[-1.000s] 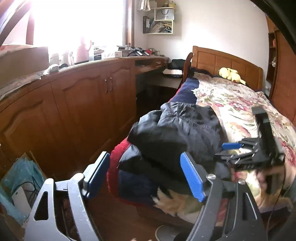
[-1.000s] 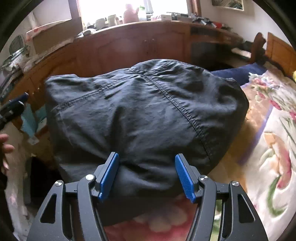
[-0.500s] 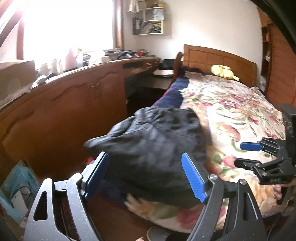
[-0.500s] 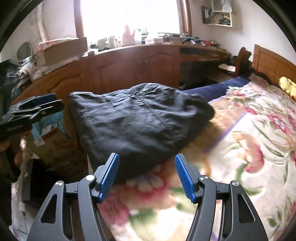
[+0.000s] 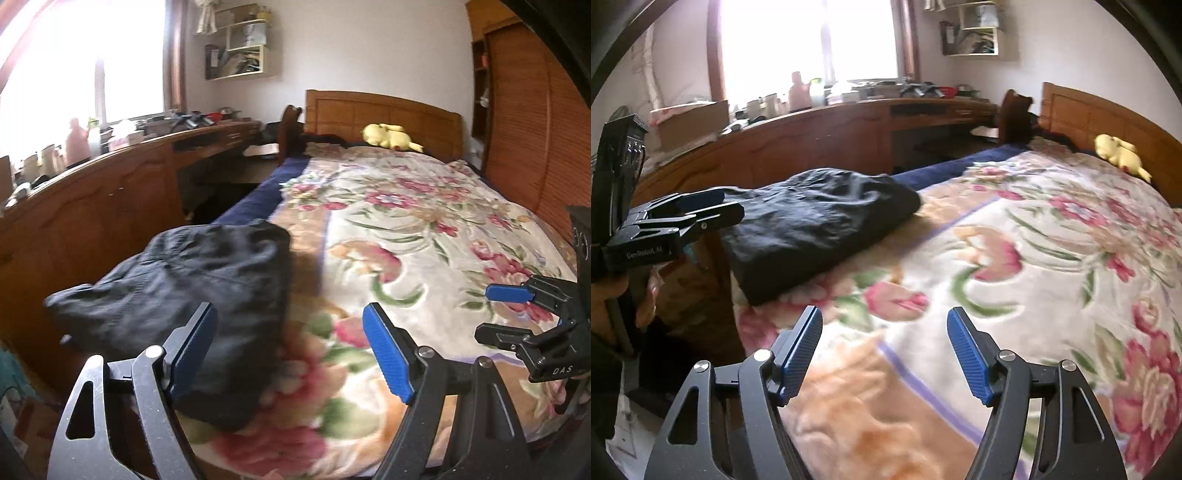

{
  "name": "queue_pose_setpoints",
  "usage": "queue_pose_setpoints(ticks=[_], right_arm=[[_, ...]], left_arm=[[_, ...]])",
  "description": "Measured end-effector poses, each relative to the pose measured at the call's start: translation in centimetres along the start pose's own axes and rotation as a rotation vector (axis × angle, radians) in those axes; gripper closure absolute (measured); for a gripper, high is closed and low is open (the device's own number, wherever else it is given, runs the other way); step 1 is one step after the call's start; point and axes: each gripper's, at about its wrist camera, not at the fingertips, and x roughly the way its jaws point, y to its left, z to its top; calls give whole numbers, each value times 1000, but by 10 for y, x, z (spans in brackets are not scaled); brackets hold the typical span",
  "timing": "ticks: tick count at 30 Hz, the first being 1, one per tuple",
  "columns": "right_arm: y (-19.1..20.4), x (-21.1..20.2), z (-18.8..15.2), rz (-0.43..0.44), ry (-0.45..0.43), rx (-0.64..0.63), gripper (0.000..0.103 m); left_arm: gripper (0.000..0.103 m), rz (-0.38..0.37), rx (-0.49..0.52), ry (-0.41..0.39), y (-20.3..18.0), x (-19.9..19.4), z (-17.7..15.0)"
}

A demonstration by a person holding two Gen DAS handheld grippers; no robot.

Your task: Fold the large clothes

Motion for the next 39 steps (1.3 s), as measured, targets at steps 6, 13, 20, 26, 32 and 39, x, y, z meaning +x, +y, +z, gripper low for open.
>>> queue_pose_setpoints(ticks=[6,13,20,26,32,39], right_arm=[[-16,-36,-17,-38,-31,39,30],[-32,-64,-46,-101,-32,93,26],[-46,-111,-73,-222,-52,157,25],[-57,-154,-95,-302,-82,235,25],[-58,-199,-117,-370,-103,288,25],[-46,-247,-133,-431,-140,317,25]], left_arm=[[22,-55,36,15,-45,10,0],[22,-96,61,32,-93,22,-9],[22,-124,93,48,-149,26,-17],[22,-203,111,48,-188,21,-23],[22,-266,121,45,-226,3,-28],[22,-324,124,41,-258,-29,-32]])
